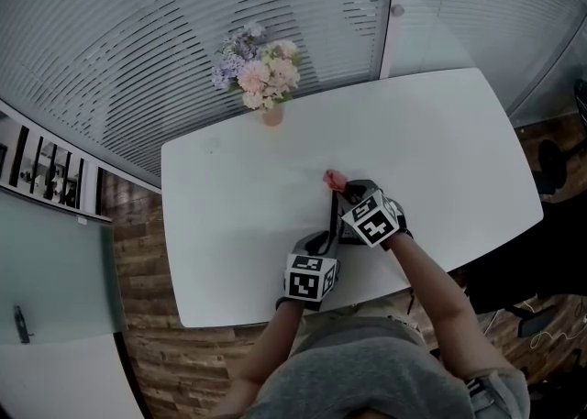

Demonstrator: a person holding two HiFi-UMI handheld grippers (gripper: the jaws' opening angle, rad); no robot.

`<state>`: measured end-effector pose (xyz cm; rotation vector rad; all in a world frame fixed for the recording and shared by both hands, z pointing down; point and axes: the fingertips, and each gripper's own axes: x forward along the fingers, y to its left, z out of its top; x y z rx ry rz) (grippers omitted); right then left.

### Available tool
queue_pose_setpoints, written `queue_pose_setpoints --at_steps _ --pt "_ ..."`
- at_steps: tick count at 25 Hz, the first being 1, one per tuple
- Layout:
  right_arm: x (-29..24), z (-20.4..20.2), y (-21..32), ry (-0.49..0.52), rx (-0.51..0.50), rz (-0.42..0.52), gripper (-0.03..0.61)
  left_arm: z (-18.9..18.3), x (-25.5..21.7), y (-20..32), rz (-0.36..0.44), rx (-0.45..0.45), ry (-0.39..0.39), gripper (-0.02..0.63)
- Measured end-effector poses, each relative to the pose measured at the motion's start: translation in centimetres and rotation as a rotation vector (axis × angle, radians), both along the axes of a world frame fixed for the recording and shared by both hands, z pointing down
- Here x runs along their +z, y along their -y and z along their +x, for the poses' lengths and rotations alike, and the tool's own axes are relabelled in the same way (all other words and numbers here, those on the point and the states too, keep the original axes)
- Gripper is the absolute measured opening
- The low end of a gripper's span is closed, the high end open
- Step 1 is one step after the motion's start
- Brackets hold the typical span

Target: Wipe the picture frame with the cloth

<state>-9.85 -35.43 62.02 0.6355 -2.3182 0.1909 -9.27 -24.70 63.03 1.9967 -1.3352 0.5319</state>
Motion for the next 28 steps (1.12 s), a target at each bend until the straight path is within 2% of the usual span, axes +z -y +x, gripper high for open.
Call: queue_pose_setpoints --at_steps 28 --pt "0.7 0.7 -3.7 -0.058 -0.091 -0.065 0.048 -0.1 0.0 0.0 0.0 -0.045 0.008 0.064"
